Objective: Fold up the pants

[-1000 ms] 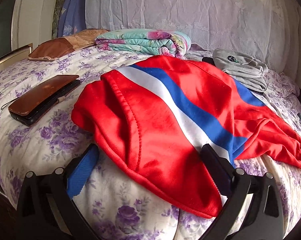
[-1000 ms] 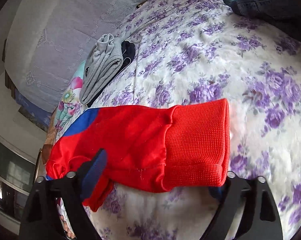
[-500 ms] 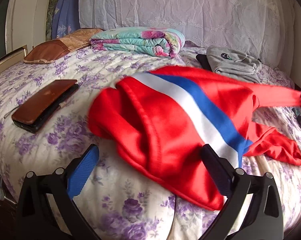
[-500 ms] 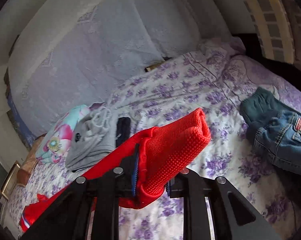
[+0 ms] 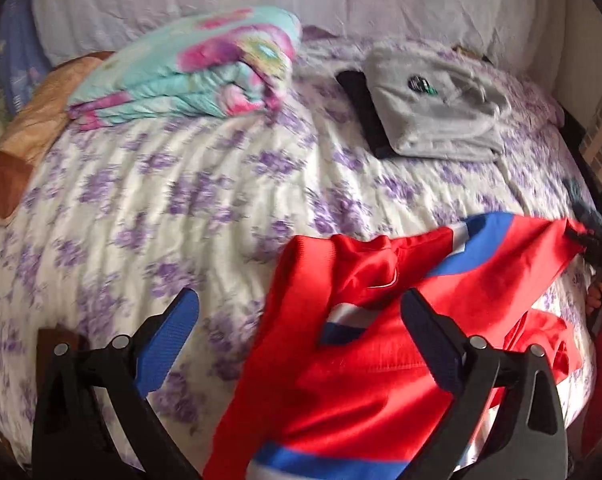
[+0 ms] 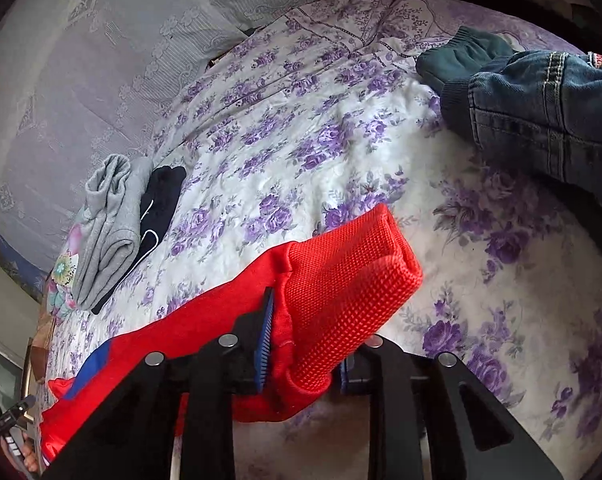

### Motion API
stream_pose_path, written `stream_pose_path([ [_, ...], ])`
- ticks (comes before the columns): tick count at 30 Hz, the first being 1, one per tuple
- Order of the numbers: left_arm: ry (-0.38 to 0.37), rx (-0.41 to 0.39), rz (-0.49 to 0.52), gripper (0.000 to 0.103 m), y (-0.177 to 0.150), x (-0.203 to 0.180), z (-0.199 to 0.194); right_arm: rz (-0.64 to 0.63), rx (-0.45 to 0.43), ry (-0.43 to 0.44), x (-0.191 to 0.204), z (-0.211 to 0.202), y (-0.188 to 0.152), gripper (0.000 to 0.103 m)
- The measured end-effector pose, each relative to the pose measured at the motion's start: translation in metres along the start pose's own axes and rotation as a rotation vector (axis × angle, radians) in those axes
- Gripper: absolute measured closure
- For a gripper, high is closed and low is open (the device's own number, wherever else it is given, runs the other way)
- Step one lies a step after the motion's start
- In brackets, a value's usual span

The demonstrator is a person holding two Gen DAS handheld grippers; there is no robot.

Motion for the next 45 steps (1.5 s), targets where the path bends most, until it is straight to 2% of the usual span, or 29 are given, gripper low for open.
stream_pose_path([
  [3, 0.149, 0.01, 0.122, 0.005, 0.007, -0.017, 0.036, 0.005, 0.005, 0.009, -0.001, 0.0, -0.001, 0.077],
  [4, 0.162, 0.018, 0.146, 0.005, 0.007, -0.019, 0.044, 0.003, 0.007, 0.01, -0.001, 0.001, 0.0, 0.076],
  [6, 0.09, 0.035, 0.158, 0.006, 0.004, -0.022, 0.052, -0.001, 0.009, 0.008, -0.001, 0.001, 0.0, 0.075],
  [7, 0.041, 0.025, 0.157, 0.021, 0.003, -0.026, 0.052, -0.002, 0.009, 0.008, -0.001, 0.001, 0.0, 0.075],
  [8, 0.013, 0.015, 0.167, 0.048, 0.002, -0.031, 0.05, -0.001, 0.009, 0.009, -0.001, 0.001, 0.0, 0.075],
  [12, 0.03, -0.075, 0.184, 0.066, 0.001, -0.043, 0.04, -0.003, 0.002, 0.01, 0.001, 0.001, 0.001, 0.076],
  [13, 0.026, -0.097, 0.155, 0.073, 0.002, -0.04, 0.036, -0.007, -0.008, 0.014, 0.003, -0.001, 0.001, 0.076],
  [14, 0.007, -0.121, 0.107, 0.085, 0.006, -0.034, 0.029, -0.014, -0.028, 0.017, 0.005, -0.005, 0.003, 0.077],
  [15, -0.023, -0.143, 0.04, 0.09, 0.012, -0.023, 0.021, -0.023, -0.05, 0.024, 0.009, -0.01, 0.005, 0.078],
  [16, -0.026, -0.171, -0.037, 0.1, 0.02, -0.008, 0.014, -0.03, -0.076, 0.033, 0.014, -0.014, 0.01, 0.079],
  [18, -0.057, -0.203, -0.179, 0.1, 0.036, 0.025, 0.004, -0.034, -0.114, 0.066, 0.025, -0.018, 0.024, 0.08],
  [20, -0.045, -0.22, -0.27, 0.103, 0.05, 0.05, 0.002, -0.046, -0.124, 0.093, 0.041, -0.013, 0.038, 0.08],
  [21, -0.007, -0.236, -0.29, 0.103, 0.056, 0.058, 0.001, -0.056, -0.129, 0.092, 0.049, -0.009, 0.045, 0.08],
  [22, -0.014, -0.229, -0.299, 0.103, 0.06, 0.062, 0.004, -0.066, -0.137, 0.091, 0.056, -0.004, 0.051, 0.08],
  [24, -0.105, -0.188, -0.31, 0.103, 0.059, 0.061, 0.011, -0.053, -0.158, 0.103, 0.062, 0.003, 0.058, 0.08],
  [25, -0.08, -0.184, -0.286, 0.103, 0.058, 0.058, 0.014, -0.042, -0.16, 0.101, 0.059, 0.008, 0.058, 0.08],
  [26, -0.017, -0.171, -0.25, 0.097, 0.057, 0.055, 0.02, -0.042, -0.151, 0.085, 0.055, 0.014, 0.056, 0.08],
  [27, 0.003, -0.141, -0.217, 0.087, 0.054, 0.052, 0.029, -0.047, -0.132, 0.055, 0.049, 0.021, 0.052, 0.08],
  [28, -0.03, -0.096, -0.193, 0.057, 0.05, 0.046, 0.039, -0.048, -0.104, 0.021, 0.041, 0.029, 0.047, 0.08],
  [29, -0.07, -0.059, -0.185, 0.032, 0.046, 0.04, 0.048, -0.041, -0.072, -0.001, 0.032, 0.035, 0.042, 0.08],
  [31, -0.096, -0.059, -0.168, 0.029, 0.042, 0.031, 0.053, 0.006, -0.029, 0.003, 0.02, 0.041, 0.034, 0.08],
  [34, -0.073, -0.076, -0.11, 0.025, 0.04, 0.021, 0.056, 0.058, -0.022, 0.043, 0.013, 0.042, 0.034, 0.08],
  [36, -0.099, -0.01, -0.082, 0.027, 0.034, 0.014, 0.071, 0.061, -0.02, 0.04, 0.012, 0.043, 0.034, 0.08],
  [37, -0.103, 0.022, -0.071, 0.041, 0.029, 0.01, 0.078, 0.055, -0.02, 0.035, 0.012, 0.043, 0.033, 0.08],
  [38, -0.061, 0.034, -0.049, 0.055, 0.025, 0.009, 0.083, 0.049, -0.022, 0.031, 0.014, 0.043, 0.032, 0.08],
  [39, -0.029, 0.027, -0.026, 0.057, 0.023, 0.007, 0.084, 0.044, -0.023, 0.029, 0.014, 0.043, 0.033, 0.08],
  [41, -0.03, -0.019, -0.048, 0.076, 0.026, 0.008, 0.074, 0.039, -0.046, 0.033, 0.017, 0.039, 0.033, 0.08],
  [44, -0.043, -0.142, -0.148, 0.095, 0.047, 0.022, 0.044, -0.004, -0.128, 0.072, 0.036, 0.025, 0.046, 0.081],
  [45, -0.032, -0.184, -0.193, 0.095, 0.057, 0.032, 0.034, -0.027, -0.149, 0.074, 0.043, 0.022, 0.052, 0.081],
])
Point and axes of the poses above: each gripper's, at about its wrist camera, not at the fingertips, and z roughly the way its jaws point, x to its left, y to its top, the point moved 6 cm from there along z, roughly the way its jaws point, and after that the axes turned 10 degrees about y, right-handed, at the moved point
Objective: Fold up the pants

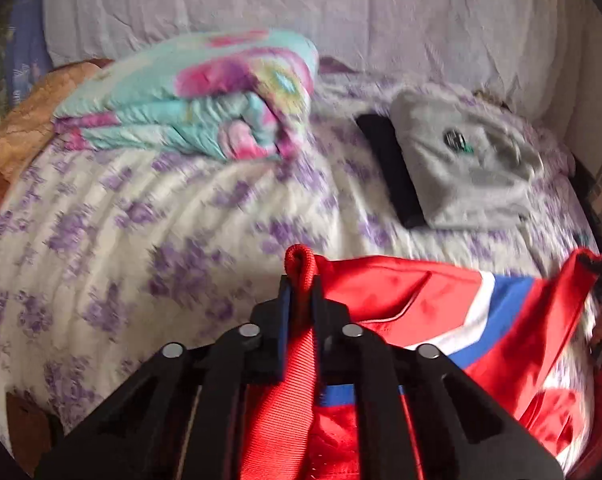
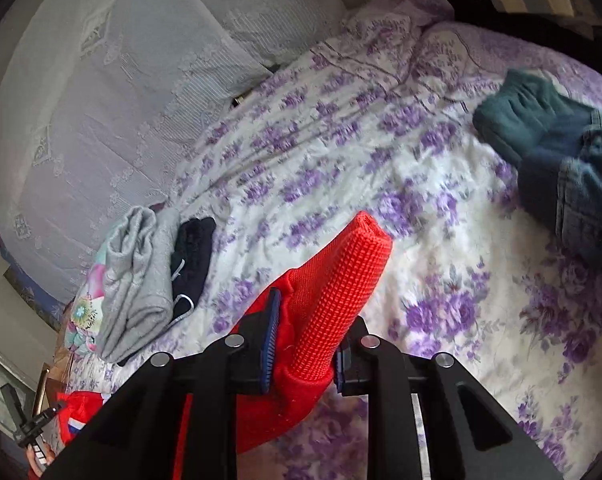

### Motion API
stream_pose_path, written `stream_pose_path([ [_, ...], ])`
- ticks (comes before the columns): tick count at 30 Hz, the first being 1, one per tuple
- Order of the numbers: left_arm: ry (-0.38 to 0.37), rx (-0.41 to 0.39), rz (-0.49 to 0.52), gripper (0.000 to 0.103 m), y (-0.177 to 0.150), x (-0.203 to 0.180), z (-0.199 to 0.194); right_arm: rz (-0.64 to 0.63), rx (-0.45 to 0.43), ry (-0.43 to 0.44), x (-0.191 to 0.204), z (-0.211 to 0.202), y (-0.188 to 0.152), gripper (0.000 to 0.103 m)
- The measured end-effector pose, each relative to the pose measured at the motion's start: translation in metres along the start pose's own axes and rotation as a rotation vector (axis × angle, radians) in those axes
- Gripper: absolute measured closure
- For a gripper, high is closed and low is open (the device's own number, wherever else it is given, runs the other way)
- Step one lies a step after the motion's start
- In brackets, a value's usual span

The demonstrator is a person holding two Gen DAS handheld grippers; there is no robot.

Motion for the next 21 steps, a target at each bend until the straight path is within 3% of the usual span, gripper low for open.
stream_pose_path([
  [1, -0.028, -0.017, -0.055, 0.095, 0.012, 0.007, -0.003, -0.019, 0.002, -0.006, 0.005, 0.004, 0.004, 0.081],
  [3, -0.016, -0.002, -0.129, 0.095, 0.028, 0.02, 0.007, -0.038, 0.052, -0.051, 0.004, 0.023, 0.002, 0.081],
  [5, 0.077, 0.056, -0.126, 0.093, 0.025, 0.029, 0.037, -0.03, 0.175, -0.128, -0.013, 0.058, -0.013, 0.08],
  [6, 0.115, 0.1, -0.133, 0.092, 0.016, 0.033, 0.056, -0.035, 0.195, -0.143, -0.017, 0.067, -0.017, 0.08],
  [7, 0.14, 0.148, -0.144, 0.087, 0.003, 0.038, 0.074, -0.059, 0.202, -0.152, -0.014, 0.067, -0.013, 0.076],
  [8, 0.182, 0.178, -0.155, 0.074, -0.007, 0.042, 0.087, -0.091, 0.226, -0.166, -0.01, 0.069, -0.011, 0.066],
  [9, 0.207, 0.164, -0.172, 0.069, -0.013, 0.046, 0.09, -0.127, 0.237, -0.164, -0.008, 0.07, -0.011, 0.051],
  [10, 0.235, 0.147, -0.191, 0.051, -0.012, 0.05, 0.086, -0.145, 0.228, -0.168, -0.008, 0.068, -0.012, 0.05],
  [11, 0.246, 0.148, -0.208, 0.026, -0.011, 0.054, 0.08, -0.145, 0.205, -0.191, -0.008, 0.063, -0.012, 0.05],
  [12, 0.244, 0.142, -0.231, 0.019, -0.009, 0.059, 0.073, -0.147, 0.173, -0.218, -0.008, 0.054, -0.01, 0.049],
  [16, 0.193, 0.041, -0.262, 0.017, -0.005, 0.073, 0.019, -0.21, 0.044, -0.276, 0.001, 0.011, -0.008, 0.045],
  [18, 0.147, -0.006, -0.258, 0.013, -0.014, 0.076, -0.014, -0.215, 0.098, -0.351, -0.011, 0.011, -0.017, 0.04],
  [19, 0.119, -0.019, -0.25, 0.009, -0.021, 0.074, -0.027, -0.206, 0.185, -0.409, -0.023, 0.02, -0.029, 0.036],
  [21, 0.084, 0.007, -0.196, 0.005, -0.043, 0.067, -0.041, -0.209, 0.203, -0.411, -0.023, 0.019, -0.027, 0.029],
])
Point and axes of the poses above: each gripper's, at about its wrist camera, not at the fingertips, and z roughly the way its jaws point, x to its left, y to its top, the point moved 6 cm from there along z, roughly the way its jaws point, and after that the axes turned 10 degrees about y, right-handed, at the moved point
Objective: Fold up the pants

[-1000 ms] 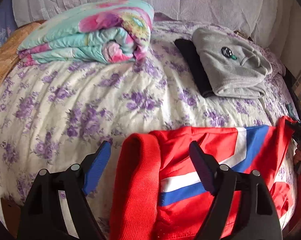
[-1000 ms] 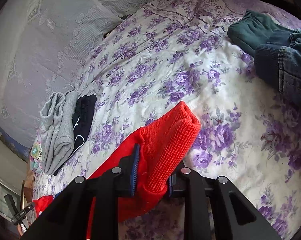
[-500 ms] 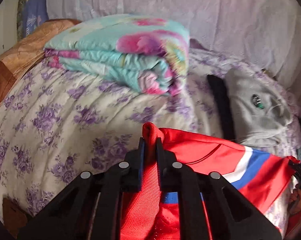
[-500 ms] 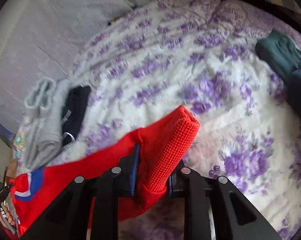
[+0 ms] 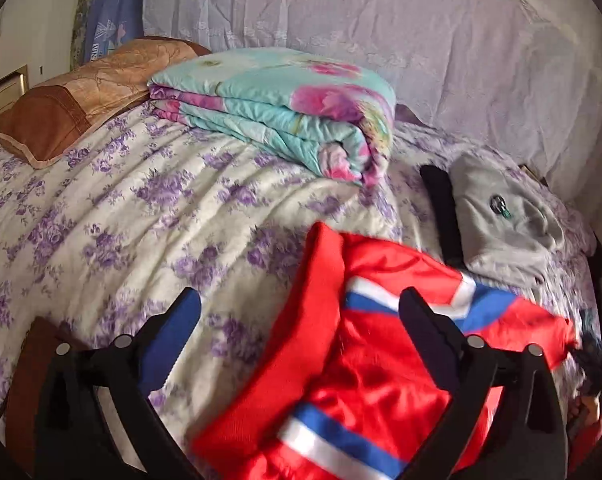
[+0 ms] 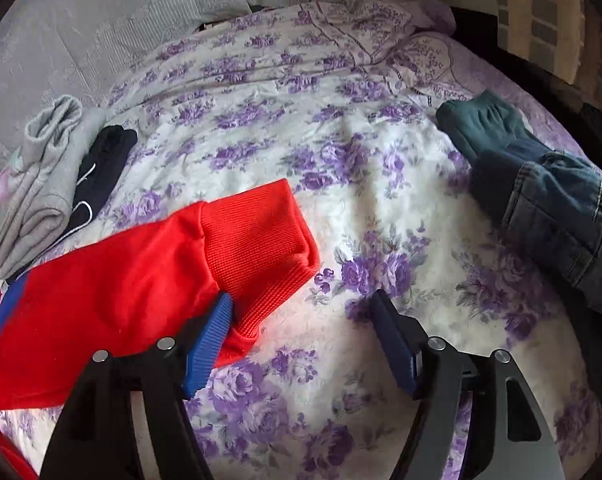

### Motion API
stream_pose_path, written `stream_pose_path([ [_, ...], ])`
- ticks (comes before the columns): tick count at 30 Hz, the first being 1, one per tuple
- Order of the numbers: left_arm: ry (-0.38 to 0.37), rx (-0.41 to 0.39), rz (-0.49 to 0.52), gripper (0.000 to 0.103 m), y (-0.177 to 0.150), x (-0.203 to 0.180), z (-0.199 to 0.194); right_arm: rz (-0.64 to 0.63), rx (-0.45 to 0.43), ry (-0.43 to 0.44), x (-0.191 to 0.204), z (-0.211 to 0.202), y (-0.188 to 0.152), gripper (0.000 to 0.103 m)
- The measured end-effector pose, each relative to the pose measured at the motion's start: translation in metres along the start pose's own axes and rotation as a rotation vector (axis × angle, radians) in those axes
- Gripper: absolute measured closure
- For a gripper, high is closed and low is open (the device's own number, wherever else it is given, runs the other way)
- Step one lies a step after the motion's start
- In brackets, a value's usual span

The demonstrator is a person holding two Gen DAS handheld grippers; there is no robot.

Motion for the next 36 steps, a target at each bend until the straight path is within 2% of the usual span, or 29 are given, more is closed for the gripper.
stream_pose_path([
  [2, 0.065, 0.067, 0.105, 0.005, -0.03, -0.002, 0.004, -0.016, -0.019, -0.064, 0.0, -0.006, 0.0, 0.026],
  [4, 0.204, 0.08, 0.186, 0.005, -0.059, 0.005, 0.008, 0.006, -0.078, -0.11, 0.0, -0.026, -0.007, 0.026],
  [5, 0.243, 0.068, 0.2, 0.005, -0.073, 0.011, 0.008, 0.02, -0.101, -0.07, 0.005, -0.04, -0.016, 0.026],
  [6, 0.233, 0.057, 0.187, 0.005, -0.083, 0.016, 0.006, 0.022, -0.104, 0.03, 0.016, -0.055, -0.027, 0.026],
  [8, 0.144, 0.03, 0.117, 0.005, -0.093, 0.025, -0.009, -0.004, -0.073, 0.263, 0.043, -0.082, -0.066, 0.026],
  [10, 0.054, -0.037, 0.018, 0.005, -0.094, 0.034, -0.028, -0.049, -0.037, 0.417, 0.067, -0.112, -0.106, 0.026],
  [12, -0.006, -0.038, -0.049, 0.005, -0.1, 0.041, -0.03, -0.09, -0.015, 0.47, 0.082, -0.136, -0.142, 0.026],
  [15, -0.071, 0.069, -0.129, 0.005, -0.102, 0.051, -0.011, -0.126, 0.044, 0.513, 0.09, -0.158, -0.184, 0.026],
  [17, -0.157, 0.078, -0.233, 0.005, -0.102, 0.062, -0.008, -0.122, 0.111, 0.572, 0.101, -0.159, -0.205, 0.026],
  [19, -0.229, 0.051, -0.3, 0.005, -0.103, 0.072, -0.013, -0.128, 0.142, 0.587, 0.113, -0.151, -0.215, 0.032],
  [21, -0.247, 0.04, -0.321, 0.005, -0.105, 0.075, -0.015, -0.115, 0.119, 0.575, 0.12, -0.142, -0.212, 0.054],
  [24, -0.191, 0.033, -0.304, 0.005, -0.106, 0.072, -0.016, -0.032, 0.075, 0.647, 0.124, -0.138, -0.205, 0.087],
  [28, -0.148, 0.047, -0.27, 0.005, -0.106, 0.07, -0.014, -0.068, -0.06, 0.717, 0.118, -0.19, -0.192, 0.089],
  [30, -0.15, 0.047, -0.271, 0.005, -0.106, 0.071, -0.014, -0.031, -0.151, 0.703, 0.084, -0.228, -0.177, 0.089],
  [31, -0.151, 0.047, -0.272, 0.005, -0.106, 0.071, -0.014, 0.005, -0.202, 0.664, 0.058, -0.244, -0.167, 0.089],
  [33, -0.153, 0.046, -0.273, 0.005, -0.106, 0.072, -0.014, 0.066, -0.249, 0.528, -0.002, -0.258, -0.149, 0.088],
  [34, -0.154, 0.045, -0.273, 0.005, -0.106, 0.071, -0.014, 0.114, -0.224, 0.447, -0.035, -0.253, -0.144, 0.085],
  [35, -0.154, 0.047, -0.275, 0.005, -0.106, 0.071, -0.014, 0.196, -0.203, 0.349, -0.07, -0.245, -0.144, 0.074],
  [36, -0.151, 0.05, -0.277, 0.005, -0.107, 0.072, -0.015, 0.294, -0.198, 0.267, -0.103, -0.24, -0.148, 0.059],
])
Point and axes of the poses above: each gripper's, at about its wrist camera, not at the fingertips, and z roughly the way its jaws point, x to its left, y to its top, the point moved 6 cm from there along z, roughly the way its jaws point, and after that the axes turned 10 degrees about y, right-handed, at the moved point
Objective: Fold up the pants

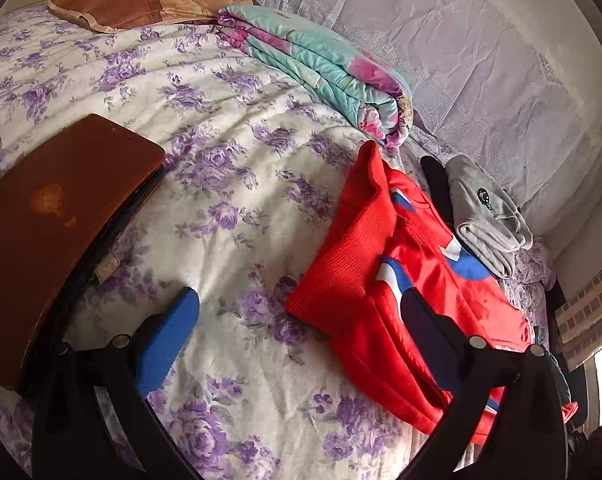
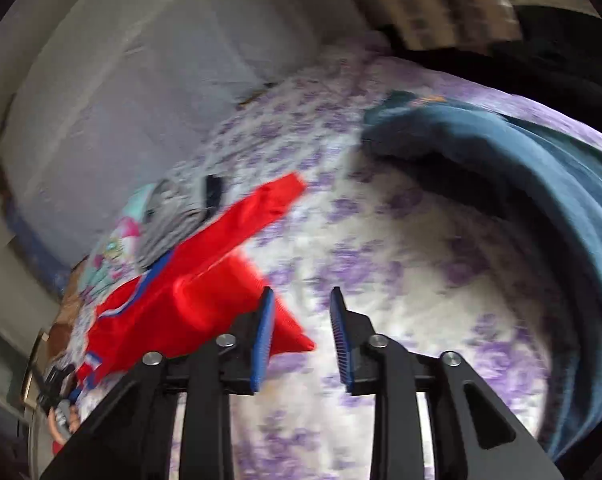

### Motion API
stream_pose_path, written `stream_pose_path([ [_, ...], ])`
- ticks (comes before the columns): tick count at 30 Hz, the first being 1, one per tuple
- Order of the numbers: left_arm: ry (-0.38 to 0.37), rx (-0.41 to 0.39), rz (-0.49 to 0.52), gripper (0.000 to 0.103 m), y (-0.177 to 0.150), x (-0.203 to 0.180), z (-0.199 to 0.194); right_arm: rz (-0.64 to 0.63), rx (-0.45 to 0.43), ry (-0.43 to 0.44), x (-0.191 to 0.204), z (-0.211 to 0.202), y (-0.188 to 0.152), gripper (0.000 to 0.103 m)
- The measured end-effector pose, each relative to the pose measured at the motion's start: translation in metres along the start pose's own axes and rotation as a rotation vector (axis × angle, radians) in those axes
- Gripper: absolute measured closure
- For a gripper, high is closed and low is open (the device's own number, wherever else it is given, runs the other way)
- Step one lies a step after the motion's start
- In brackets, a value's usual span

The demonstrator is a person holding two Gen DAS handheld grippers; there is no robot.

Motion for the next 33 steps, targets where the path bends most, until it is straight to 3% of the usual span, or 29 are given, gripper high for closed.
stream_pose_path([
  [2, 0.016, 0.012, 0.014, 0.005, -0.006, -0.002, -0.004, 0.115, -0.007, 0.023, -0.037, -0.007, -0.006, 0.058],
  [5, 0.028, 0.024, 0.075, 0.005, -0.02, -0.011, -0.013, 0.154, 0.022, 0.079, -0.05, -0.006, -0.027, 0.058],
  [12, 0.164, 0.079, 0.222, 0.005, -0.029, -0.033, 0.003, 0.075, 0.171, 0.177, 0.007, 0.018, -0.055, 0.055],
  [16, 0.158, 0.099, 0.24, 0.005, -0.023, -0.044, 0.017, 0.073, 0.178, 0.123, 0.003, 0.021, -0.059, 0.05],
  [19, 0.129, 0.096, 0.222, 0.005, -0.02, -0.048, 0.02, 0.118, 0.184, 0.153, 0.0, 0.031, -0.06, 0.05],
  [22, 0.092, 0.085, 0.218, 0.006, -0.02, -0.051, 0.019, 0.061, 0.236, 0.204, 0.019, 0.045, -0.065, 0.053],
  [24, 0.061, 0.086, 0.215, 0.015, -0.02, -0.052, 0.017, -0.02, 0.27, 0.17, 0.031, 0.061, -0.071, 0.064],
  [27, 0.073, 0.072, 0.206, 0.046, -0.021, -0.049, 0.013, -0.062, 0.244, 0.143, 0.032, 0.065, -0.068, 0.088],
  [28, 0.059, 0.076, 0.198, 0.067, -0.021, -0.047, 0.011, -0.05, 0.227, 0.154, 0.03, 0.063, -0.061, 0.091],
  [29, 0.031, 0.083, 0.179, 0.078, -0.021, -0.046, 0.009, -0.052, 0.198, 0.155, 0.03, 0.059, -0.051, 0.093],
  [33, -0.047, 0.1, 0.09, 0.085, -0.027, -0.039, -0.006, -0.061, 0.125, 0.169, 0.031, 0.049, -0.006, 0.096],
])
Point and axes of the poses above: each gripper's, at about its wrist camera, not at the fingertips, and z roughly the way its jaws point, x to its left, y to its top, the point moved 6 cm from there along z, roughly the way its jaws point, and after that the axes turned 10 degrees about y, right-handed, at the moved point
